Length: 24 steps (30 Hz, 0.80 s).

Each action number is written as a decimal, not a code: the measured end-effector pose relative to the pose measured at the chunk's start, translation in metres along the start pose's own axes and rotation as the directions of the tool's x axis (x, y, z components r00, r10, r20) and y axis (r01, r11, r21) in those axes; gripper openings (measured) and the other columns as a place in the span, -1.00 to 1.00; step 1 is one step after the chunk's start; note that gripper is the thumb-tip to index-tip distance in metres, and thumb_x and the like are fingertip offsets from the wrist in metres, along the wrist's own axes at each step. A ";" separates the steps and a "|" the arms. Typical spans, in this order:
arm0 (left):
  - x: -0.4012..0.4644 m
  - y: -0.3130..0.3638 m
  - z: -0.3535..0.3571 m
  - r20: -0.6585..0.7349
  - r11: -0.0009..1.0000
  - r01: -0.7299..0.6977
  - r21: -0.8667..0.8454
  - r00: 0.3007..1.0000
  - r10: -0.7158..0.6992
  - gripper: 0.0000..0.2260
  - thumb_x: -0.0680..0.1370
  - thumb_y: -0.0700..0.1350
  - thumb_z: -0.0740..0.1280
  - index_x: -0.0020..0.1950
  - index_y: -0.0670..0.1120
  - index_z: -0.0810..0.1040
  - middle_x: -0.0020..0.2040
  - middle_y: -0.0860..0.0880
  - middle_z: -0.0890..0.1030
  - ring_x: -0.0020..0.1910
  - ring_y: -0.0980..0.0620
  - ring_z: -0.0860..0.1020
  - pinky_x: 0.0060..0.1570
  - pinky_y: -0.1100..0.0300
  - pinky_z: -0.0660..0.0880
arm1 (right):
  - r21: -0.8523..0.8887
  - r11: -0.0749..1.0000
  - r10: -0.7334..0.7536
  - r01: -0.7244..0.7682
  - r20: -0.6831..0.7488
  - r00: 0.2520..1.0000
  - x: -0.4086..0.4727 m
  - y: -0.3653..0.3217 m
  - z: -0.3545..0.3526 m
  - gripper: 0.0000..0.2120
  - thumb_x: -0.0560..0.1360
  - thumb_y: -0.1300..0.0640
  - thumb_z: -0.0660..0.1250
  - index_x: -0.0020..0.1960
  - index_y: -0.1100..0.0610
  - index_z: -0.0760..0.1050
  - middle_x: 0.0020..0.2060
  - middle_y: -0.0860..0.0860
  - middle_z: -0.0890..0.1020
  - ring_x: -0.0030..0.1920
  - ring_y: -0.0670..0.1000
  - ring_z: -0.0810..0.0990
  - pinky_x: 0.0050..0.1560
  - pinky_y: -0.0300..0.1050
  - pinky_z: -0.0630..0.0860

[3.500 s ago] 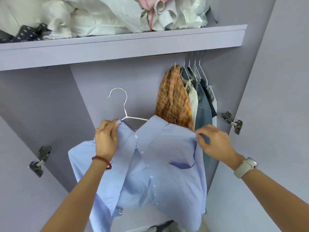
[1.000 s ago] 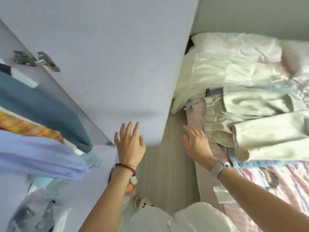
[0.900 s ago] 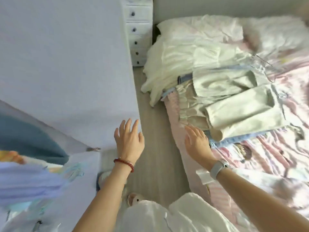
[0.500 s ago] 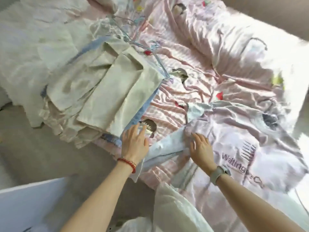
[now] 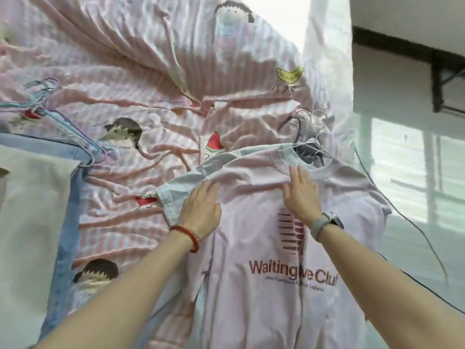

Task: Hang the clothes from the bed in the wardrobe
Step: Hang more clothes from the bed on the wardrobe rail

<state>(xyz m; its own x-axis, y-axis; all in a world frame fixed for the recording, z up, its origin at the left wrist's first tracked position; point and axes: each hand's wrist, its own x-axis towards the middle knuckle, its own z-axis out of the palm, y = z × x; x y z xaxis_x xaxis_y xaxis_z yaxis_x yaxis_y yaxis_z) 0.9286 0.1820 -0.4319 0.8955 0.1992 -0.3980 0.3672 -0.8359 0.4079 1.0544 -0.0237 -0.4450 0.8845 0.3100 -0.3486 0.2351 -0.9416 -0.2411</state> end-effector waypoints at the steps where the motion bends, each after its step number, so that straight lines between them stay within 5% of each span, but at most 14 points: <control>1: 0.017 0.006 0.000 -0.005 0.999 -0.023 0.047 1.000 0.023 -0.52 0.57 -0.13 0.11 0.48 -0.11 0.10 0.50 -0.08 0.10 0.46 -0.06 0.07 0.40 0.00 0.14 | -0.016 1.000 0.009 -0.008 0.042 0.999 0.008 0.004 0.004 -0.51 0.57 0.10 0.07 0.46 0.13 0.05 0.48 0.10 0.08 0.46 0.10 0.05 0.38 0.22 0.11; 4: 0.062 0.023 0.003 0.032 0.978 -0.081 0.194 0.997 0.076 -0.47 0.59 -0.09 0.09 0.51 -0.08 -0.04 0.53 -0.02 -0.03 0.49 -0.05 -0.05 0.41 -0.10 0.03 | -0.054 0.998 0.030 -0.023 0.134 0.990 0.016 0.012 0.023 -0.46 0.56 0.05 0.06 0.49 0.07 -0.04 0.50 0.07 -0.05 0.49 0.10 -0.09 0.41 0.26 -0.01; 9: 0.096 0.046 0.008 -0.012 0.976 -0.063 0.211 0.998 0.067 -0.57 0.58 -0.07 0.11 0.44 -0.08 0.17 0.32 -0.13 0.35 0.33 -0.10 0.26 0.27 -0.09 0.18 | -0.048 0.999 0.020 -0.015 0.108 0.994 0.016 0.019 0.039 -0.42 0.56 0.01 0.06 0.50 0.04 -0.10 0.50 0.08 -0.12 0.49 0.11 -0.16 0.41 0.24 -0.15; 13: 0.091 0.058 0.016 0.009 0.984 -0.071 0.165 0.998 0.070 -0.60 0.56 -0.04 0.16 0.38 -0.07 0.25 0.17 -0.16 0.36 0.16 -0.16 0.32 0.08 -0.03 0.32 | -0.013 1.000 0.022 -0.021 0.114 0.993 0.016 0.019 0.038 -0.43 0.56 0.03 0.07 0.50 0.04 -0.07 0.50 0.08 -0.11 0.49 0.11 -0.16 0.41 0.24 -0.14; 20: 0.107 0.066 0.025 -0.083 0.961 -0.039 0.273 0.994 0.064 -0.62 0.55 0.01 0.19 0.31 -0.10 0.28 0.27 -0.10 0.34 0.24 -0.11 0.27 0.14 0.01 0.23 | 0.003 1.000 0.003 -0.003 0.139 0.990 0.011 0.017 0.029 -0.48 0.57 0.07 0.05 0.49 0.06 -0.02 0.50 0.09 -0.09 0.49 0.12 -0.13 0.44 0.16 -0.03; 24: 0.108 0.067 0.027 -0.080 0.954 -0.085 0.287 0.990 0.112 -0.73 0.59 0.03 0.11 0.22 -0.05 0.41 0.19 -0.09 0.46 0.21 -0.11 0.33 0.09 0.03 0.24 | 0.102 0.994 -0.029 0.027 0.024 0.999 0.003 0.015 0.022 -0.54 0.58 0.14 0.05 0.46 0.15 0.11 0.48 0.11 0.09 0.48 0.09 0.04 0.44 0.07 0.03</control>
<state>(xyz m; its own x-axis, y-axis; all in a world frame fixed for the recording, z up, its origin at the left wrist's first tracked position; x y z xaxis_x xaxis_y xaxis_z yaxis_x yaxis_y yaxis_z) 1.0430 0.1339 -0.4700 0.9482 0.1446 -0.2829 0.2023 -0.9614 0.1866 1.0520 -0.0341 -0.4697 0.8674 0.3404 -0.3631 0.2163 -0.9149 -0.3410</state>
